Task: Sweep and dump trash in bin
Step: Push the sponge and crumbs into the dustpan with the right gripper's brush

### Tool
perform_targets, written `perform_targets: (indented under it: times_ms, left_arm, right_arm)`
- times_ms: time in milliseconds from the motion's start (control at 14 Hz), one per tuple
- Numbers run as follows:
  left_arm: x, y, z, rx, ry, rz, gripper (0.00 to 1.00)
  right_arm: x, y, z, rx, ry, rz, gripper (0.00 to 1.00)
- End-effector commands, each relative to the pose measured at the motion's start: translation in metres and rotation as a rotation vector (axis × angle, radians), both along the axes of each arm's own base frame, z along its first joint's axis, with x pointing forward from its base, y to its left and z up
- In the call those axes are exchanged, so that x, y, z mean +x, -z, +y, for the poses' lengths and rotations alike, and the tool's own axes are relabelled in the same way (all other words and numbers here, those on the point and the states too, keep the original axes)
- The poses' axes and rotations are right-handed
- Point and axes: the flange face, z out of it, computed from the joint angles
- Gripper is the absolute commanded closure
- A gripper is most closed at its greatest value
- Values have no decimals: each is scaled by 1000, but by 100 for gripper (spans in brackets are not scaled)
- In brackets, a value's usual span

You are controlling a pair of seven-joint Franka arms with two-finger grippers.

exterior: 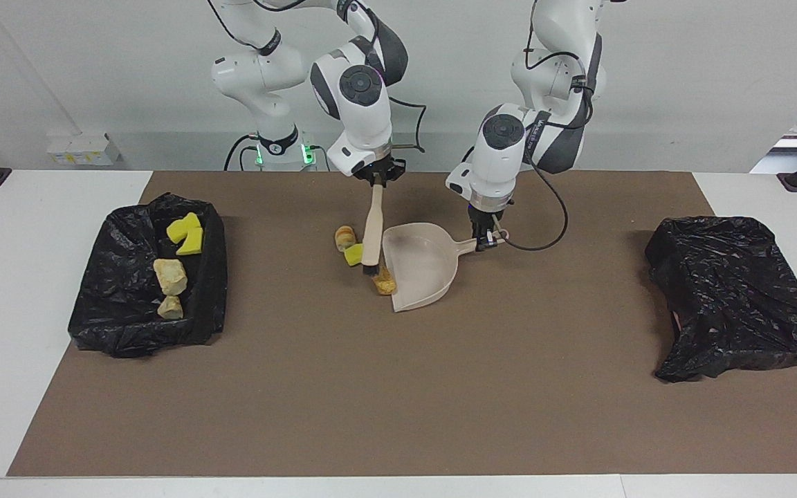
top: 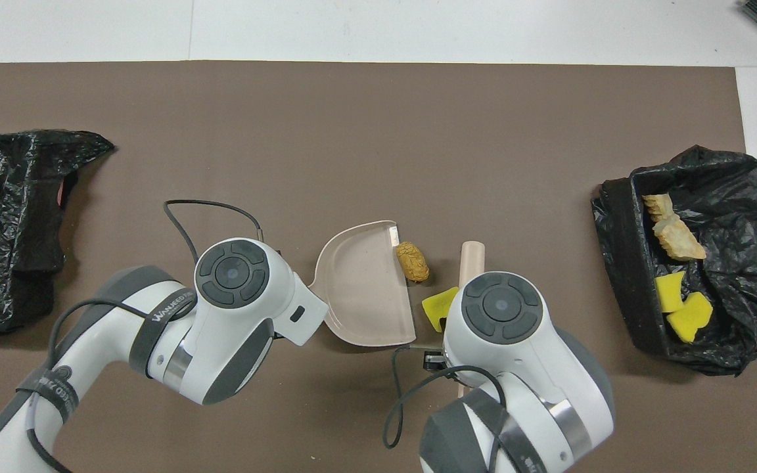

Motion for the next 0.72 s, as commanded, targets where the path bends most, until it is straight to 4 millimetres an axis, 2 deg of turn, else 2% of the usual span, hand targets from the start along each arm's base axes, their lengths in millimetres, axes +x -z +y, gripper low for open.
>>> perform_targets:
  times_ms: [0,215,358,501,644]
  left_arm:
    - [-9,2,1,8,5,-9,100]
    - [-9,1,1,12,12,-8,100]
    - [-9,0,-1,30,39,-22,100]
    - [-14,-1,-8,38,69,-31,100]
    - [-15,-1,-9,38,86,-32,100]
  right_arm:
    - [-26,9,-37,-80,76,-14,100]
    - [-69,24,-58,-109,96,-7,100]
    - [-88,30,-62,-80,107,19,100]
    - [-100,34,-60,-14,103,43,100]
    - [-108,59,-44,32,64,-20,100]
